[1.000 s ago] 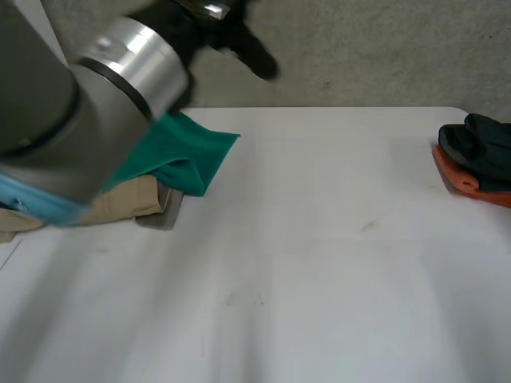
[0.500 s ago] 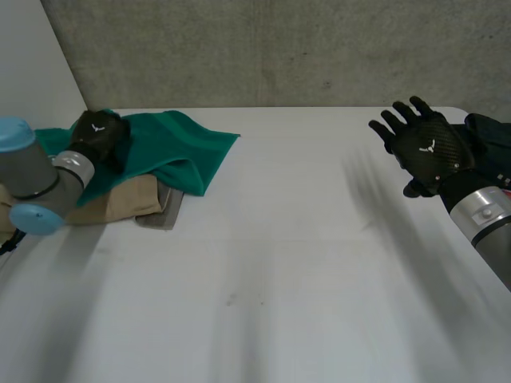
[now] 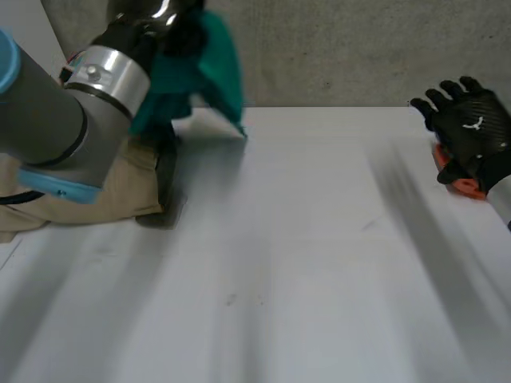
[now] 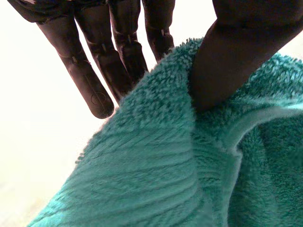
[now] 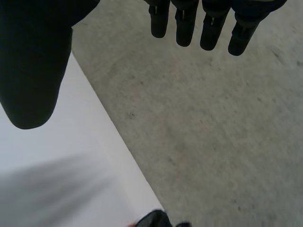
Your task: Fold the laundry.
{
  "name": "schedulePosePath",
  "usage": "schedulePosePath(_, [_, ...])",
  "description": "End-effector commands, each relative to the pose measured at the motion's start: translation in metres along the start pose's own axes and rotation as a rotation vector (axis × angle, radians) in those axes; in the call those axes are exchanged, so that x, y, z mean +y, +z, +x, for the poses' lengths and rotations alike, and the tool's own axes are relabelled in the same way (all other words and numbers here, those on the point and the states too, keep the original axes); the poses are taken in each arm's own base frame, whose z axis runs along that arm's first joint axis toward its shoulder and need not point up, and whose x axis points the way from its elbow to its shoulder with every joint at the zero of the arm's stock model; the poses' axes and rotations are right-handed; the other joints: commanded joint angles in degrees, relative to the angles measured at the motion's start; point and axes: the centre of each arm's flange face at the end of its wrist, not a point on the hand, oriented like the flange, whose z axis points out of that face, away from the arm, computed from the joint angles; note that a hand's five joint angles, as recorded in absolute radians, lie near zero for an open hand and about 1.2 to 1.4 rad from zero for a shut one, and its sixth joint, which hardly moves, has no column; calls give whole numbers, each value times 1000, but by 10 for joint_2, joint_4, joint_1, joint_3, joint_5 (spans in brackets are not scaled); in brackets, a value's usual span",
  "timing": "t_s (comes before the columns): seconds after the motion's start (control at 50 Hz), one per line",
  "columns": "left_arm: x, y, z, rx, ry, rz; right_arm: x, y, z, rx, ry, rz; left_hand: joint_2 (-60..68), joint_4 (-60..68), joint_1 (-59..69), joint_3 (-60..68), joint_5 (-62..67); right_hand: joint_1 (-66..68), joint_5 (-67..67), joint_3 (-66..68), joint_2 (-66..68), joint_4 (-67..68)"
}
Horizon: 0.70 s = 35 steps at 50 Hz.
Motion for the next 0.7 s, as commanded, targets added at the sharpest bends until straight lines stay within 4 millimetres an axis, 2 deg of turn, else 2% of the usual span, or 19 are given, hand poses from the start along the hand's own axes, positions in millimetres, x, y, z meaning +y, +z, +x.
schedulePosePath(0.02, [-30, -14, 56, 120, -46, 21, -10, -10, 3, -49, 301, -181, 115, 114, 149, 119, 160, -32, -27, -23, -24, -21])
schedulePosePath(0.1, [-30, -17, 61, 135, -9, -14, 2, -5, -10, -151, 536, -304, 115, 114, 149, 119, 160, -32, -27, -23, -24, -21])
schedulePosePath(0.14, [-29, -20, 66, 148, -7, -30, 15, 7, -19, -195, 645, -332, 115, 114, 149, 119, 160, -32, -27, -23, -24, -21])
schedulePosePath(0.2, [-30, -24, 74, 169, -16, -44, 22, 18, -30, -223, 723, -332, 115, 114, 149, 119, 160, -32, -27, -23, -24, -21])
schedulePosePath(0.26, [-31, -29, 82, 185, -28, -60, 25, 29, -70, -308, 829, -359, 115, 114, 149, 119, 160, -32, -27, -23, -24, -21])
schedulePosePath(0.28, [-32, -29, 84, 183, -30, -65, 27, 29, -96, -364, 870, -387, 115, 114, 149, 119, 160, -32, -27, -23, -24, -21])
schedulePosePath(0.3, [-33, -31, 87, 179, -33, -72, 28, 29, -110, -391, 891, -404, 115, 114, 149, 119, 160, -32, -27, -23, -24, -21])
schedulePosePath(0.34, [-35, -34, 91, 179, -38, -77, 30, 28, -130, -427, 932, -433, 115, 114, 149, 119, 160, -32, -27, -23, -24, -21])
schedulePosePath(0.36, [-36, -35, 94, 182, -42, -80, 28, 26, -146, -452, 968, -454, 115, 114, 149, 119, 160, -32, -27, -23, -24, -21])
schedulePosePath(0.38, [-38, -38, 98, 190, -47, -84, 29, 25, -152, -452, 981, -460, 115, 114, 149, 119, 160, -32, -27, -23, -24, -21])
schedulePosePath(0.4, [-38, -39, 99, 194, -48, -86, 29, 27, -154, -443, 991, -456, 115, 114, 149, 119, 160, 34, 39, 42, 42, 44])
schedulePosePath(0.42, [-39, -41, 101, 200, -51, -88, 31, 30, -154, -420, 999, -447, 115, 114, 149, 119, 160, 136, 141, 145, 144, 147])
schedulePosePath(0.44, [-40, -42, 102, 202, -52, -92, 35, 38, -150, -354, 1010, -419, 115, 114, 149, 119, 160, 371, 375, 379, 379, 381])
schedulePosePath(0.48, [-39, -46, 103, 207, -53, -109, 36, 45, -142, -274, 1016, -383, 115, 114, 149, 119, 160, 641, 646, 649, 649, 651])
schedulePosePath(0.58, [-48, -50, 98, 200, -50, -116, 24, 59, -111, -117, 961, -260, 115, 114, 149, 119, 160, 668, 673, 677, 676, 679])
schedulePosePath(0.6, [-48, -50, 96, 197, -49, -120, 13, 61, -92, -96, 899, -208, 115, 114, 149, 119, 160, 668, 673, 677, 676, 679])
schedulePosePath(0.66, [-46, -52, 91, 178, -43, -153, -1, 61, -55, -74, 759, -139, 115, 114, 149, 119, 160, 668, 673, 677, 676, 679])
schedulePosePath(0.68, [-43, -52, 87, 169, -38, -168, -11, 56, -34, -74, 651, -110, 115, 114, 149, 119, 160, 668, 673, 677, 676, 679])
schedulePosePath(0.7, [-33, -53, 76, 142, -24, -217, -17, 52, -27, -88, 595, -101, 115, 114, 149, 119, 160, 668, 673, 677, 676, 679])
